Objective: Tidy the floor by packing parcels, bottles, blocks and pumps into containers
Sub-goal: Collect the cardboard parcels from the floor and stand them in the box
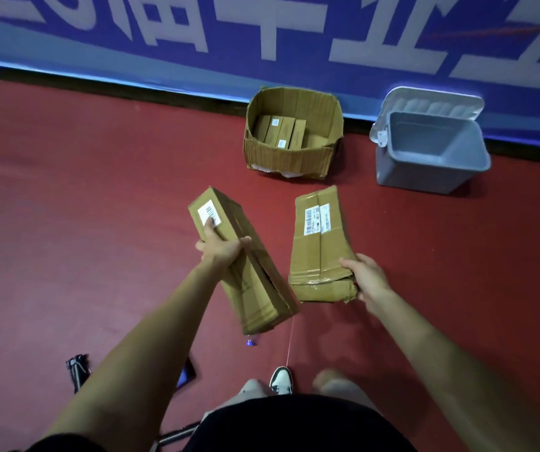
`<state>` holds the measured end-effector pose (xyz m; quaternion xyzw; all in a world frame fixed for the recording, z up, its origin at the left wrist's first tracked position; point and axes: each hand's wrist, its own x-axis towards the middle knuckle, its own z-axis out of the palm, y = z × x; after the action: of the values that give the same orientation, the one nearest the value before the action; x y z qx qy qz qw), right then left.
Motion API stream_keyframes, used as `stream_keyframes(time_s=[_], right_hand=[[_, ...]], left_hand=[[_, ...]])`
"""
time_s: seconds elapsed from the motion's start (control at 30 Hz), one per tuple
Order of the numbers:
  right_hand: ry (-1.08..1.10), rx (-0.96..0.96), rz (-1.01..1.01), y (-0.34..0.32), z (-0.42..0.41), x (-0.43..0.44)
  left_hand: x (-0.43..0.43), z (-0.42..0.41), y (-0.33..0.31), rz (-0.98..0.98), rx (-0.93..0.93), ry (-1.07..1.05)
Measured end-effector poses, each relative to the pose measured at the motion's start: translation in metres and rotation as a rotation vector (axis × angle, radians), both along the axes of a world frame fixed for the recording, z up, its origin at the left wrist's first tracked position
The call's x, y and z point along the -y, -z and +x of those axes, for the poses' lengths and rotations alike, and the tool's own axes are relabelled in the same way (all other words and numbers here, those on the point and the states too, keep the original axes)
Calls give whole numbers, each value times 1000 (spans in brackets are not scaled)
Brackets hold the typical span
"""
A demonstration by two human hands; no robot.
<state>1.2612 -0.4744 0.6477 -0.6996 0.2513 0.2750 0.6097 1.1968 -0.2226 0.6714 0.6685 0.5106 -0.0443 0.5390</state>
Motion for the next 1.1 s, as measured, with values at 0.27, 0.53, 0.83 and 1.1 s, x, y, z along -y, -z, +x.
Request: stream_keyframes(time_s=[0.27,0.53,0.83,1.1], right_hand=[[-44,32,15,8,123,-34],[-21,-34,62,32,295,-68],[-57,-13,-58,40,468,-113],[-97,12,-243,61,604,-164]], left_hand=[[-32,117,3,1,17,63],[-76,267,13,84,-15,138],[-134,428,14,119,43,240],[-191,589,27,203,178,282]])
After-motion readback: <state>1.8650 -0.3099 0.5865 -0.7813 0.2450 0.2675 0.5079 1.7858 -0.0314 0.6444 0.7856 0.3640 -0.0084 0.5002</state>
